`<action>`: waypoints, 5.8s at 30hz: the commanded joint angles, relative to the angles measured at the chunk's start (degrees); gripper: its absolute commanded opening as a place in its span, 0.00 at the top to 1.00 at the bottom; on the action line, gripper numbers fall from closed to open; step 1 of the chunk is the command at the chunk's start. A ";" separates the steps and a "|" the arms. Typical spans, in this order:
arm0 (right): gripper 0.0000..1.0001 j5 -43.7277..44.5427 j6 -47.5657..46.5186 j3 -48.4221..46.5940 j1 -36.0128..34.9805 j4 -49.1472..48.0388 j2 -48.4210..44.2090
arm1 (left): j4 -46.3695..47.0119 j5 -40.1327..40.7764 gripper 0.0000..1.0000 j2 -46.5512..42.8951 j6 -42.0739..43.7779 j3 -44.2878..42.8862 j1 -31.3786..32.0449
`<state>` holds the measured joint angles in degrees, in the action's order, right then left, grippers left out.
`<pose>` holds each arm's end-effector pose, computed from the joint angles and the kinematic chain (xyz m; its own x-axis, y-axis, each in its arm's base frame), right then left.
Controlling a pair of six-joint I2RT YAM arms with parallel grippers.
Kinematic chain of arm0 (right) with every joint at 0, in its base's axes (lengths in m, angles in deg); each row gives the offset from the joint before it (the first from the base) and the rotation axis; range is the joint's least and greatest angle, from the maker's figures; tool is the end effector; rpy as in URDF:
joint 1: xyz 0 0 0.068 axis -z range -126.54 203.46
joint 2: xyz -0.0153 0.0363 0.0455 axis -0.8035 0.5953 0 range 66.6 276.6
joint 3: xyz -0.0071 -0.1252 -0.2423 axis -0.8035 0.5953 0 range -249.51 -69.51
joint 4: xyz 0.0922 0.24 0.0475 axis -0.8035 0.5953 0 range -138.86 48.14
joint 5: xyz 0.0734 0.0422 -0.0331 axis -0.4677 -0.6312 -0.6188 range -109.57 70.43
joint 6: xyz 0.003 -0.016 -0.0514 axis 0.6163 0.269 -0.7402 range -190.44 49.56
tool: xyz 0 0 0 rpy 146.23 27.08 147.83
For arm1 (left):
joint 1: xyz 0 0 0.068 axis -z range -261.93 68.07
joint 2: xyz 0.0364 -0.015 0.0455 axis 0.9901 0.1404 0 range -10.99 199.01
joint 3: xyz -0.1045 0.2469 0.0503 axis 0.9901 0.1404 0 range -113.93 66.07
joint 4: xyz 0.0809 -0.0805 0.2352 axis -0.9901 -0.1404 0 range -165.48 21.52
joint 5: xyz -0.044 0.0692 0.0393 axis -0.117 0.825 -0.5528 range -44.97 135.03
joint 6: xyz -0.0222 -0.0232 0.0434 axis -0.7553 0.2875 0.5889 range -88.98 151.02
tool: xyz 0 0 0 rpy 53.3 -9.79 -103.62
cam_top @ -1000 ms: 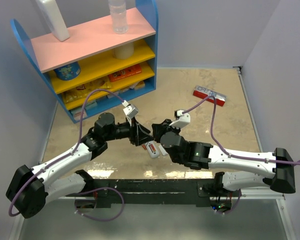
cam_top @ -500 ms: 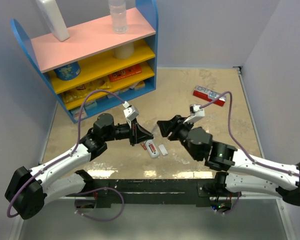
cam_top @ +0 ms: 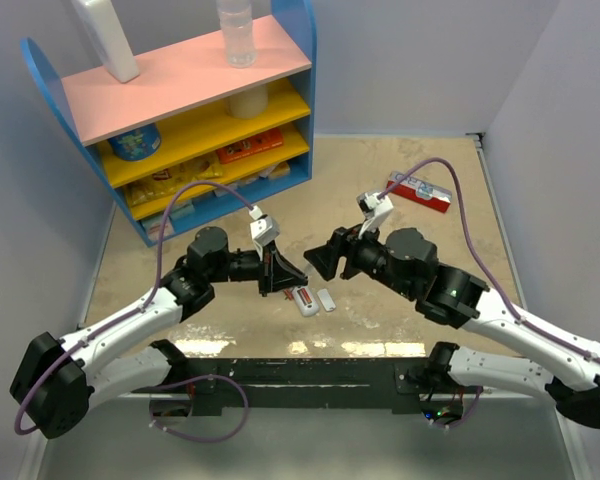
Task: Unload the batteries from the remote control
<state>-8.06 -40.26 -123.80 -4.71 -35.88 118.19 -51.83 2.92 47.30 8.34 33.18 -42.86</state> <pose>0.1142 0.1705 0.3724 -0.4478 0.2125 -0.8685 -0.5829 0.6672 0.4637 0.1616 -0.1619 0.2718 -0.4876 0.0274 -0.8726 0.8607 0.1830 -0.4752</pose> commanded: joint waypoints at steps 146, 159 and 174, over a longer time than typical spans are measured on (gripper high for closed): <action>1.00 51.77 -16.29 -4.78 -29.98 2.14 54.75 | -2.23 23.04 0.79 32.77 -17.05 0.36 -6.90; 1.00 42.56 -20.77 -2.32 -29.37 -2.86 44.66 | -2.93 23.65 0.80 33.04 -16.61 0.36 -6.99; 1.00 35.69 -23.23 -3.64 -25.94 -2.95 37.36 | -2.32 23.91 0.80 33.21 -16.61 0.45 -6.99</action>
<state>32.33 -64.24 -126.92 -31.48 -39.27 158.74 -50.00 23.42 78.79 -10.35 33.07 -49.96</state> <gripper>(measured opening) 0.147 0.206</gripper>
